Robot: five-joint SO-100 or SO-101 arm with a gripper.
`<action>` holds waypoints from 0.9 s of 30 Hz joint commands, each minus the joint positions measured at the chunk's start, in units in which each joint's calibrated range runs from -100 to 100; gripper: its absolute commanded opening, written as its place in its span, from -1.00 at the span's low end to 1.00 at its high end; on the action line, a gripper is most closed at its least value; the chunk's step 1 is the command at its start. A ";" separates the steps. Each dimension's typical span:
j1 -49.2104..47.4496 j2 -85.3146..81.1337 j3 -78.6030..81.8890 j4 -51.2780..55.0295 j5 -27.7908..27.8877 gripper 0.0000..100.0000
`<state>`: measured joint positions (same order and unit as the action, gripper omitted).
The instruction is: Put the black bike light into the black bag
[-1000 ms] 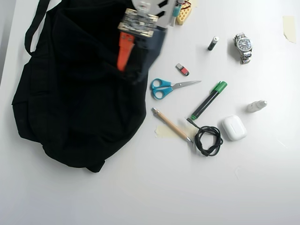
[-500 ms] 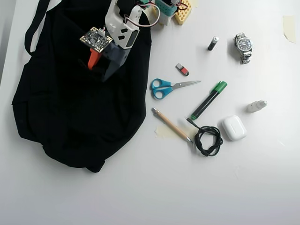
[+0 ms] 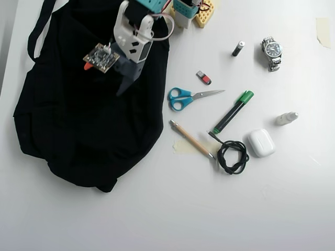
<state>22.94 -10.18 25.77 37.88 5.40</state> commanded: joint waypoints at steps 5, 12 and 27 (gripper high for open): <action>-23.83 -35.97 -2.77 26.98 -4.03 -0.96; -28.92 -65.34 31.29 18.02 -7.28 -0.96; -28.17 -89.41 66.60 9.93 -6.92 -0.96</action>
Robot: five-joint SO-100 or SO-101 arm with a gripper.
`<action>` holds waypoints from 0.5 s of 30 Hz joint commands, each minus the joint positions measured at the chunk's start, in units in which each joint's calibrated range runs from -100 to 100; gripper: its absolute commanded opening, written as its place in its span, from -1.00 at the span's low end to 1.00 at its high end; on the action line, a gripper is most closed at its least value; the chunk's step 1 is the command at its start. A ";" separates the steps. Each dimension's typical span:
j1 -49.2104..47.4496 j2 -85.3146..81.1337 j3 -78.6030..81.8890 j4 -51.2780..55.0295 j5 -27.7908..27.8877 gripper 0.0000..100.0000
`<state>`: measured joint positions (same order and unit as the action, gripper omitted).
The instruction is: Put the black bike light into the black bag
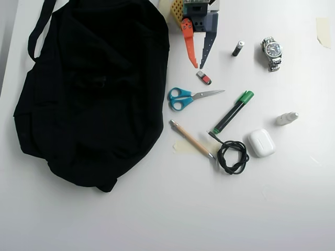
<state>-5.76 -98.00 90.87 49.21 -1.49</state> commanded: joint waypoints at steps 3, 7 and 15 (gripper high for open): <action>0.45 -1.50 3.83 -0.63 -0.29 -0.96; 0.45 -0.92 8.50 2.30 -0.24 -0.96; 0.38 -1.75 8.50 18.83 0.18 -0.96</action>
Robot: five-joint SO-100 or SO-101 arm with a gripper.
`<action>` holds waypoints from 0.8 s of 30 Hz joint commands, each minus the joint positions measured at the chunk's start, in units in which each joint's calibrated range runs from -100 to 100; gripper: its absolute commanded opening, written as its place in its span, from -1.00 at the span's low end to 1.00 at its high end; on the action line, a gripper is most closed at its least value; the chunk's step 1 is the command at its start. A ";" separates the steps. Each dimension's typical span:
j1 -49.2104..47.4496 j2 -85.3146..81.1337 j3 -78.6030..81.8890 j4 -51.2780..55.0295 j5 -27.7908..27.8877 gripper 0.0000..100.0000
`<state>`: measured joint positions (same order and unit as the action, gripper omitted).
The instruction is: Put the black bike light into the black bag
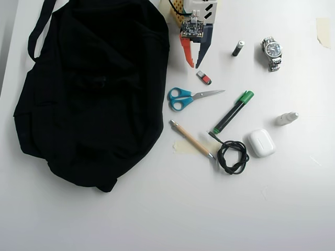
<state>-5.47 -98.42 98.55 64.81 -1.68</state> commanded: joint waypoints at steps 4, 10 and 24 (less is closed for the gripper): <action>0.08 -1.42 0.73 3.58 0.43 -0.96; 0.38 -1.00 0.73 2.64 0.53 -0.96; 0.46 -1.00 0.73 2.55 0.53 -0.96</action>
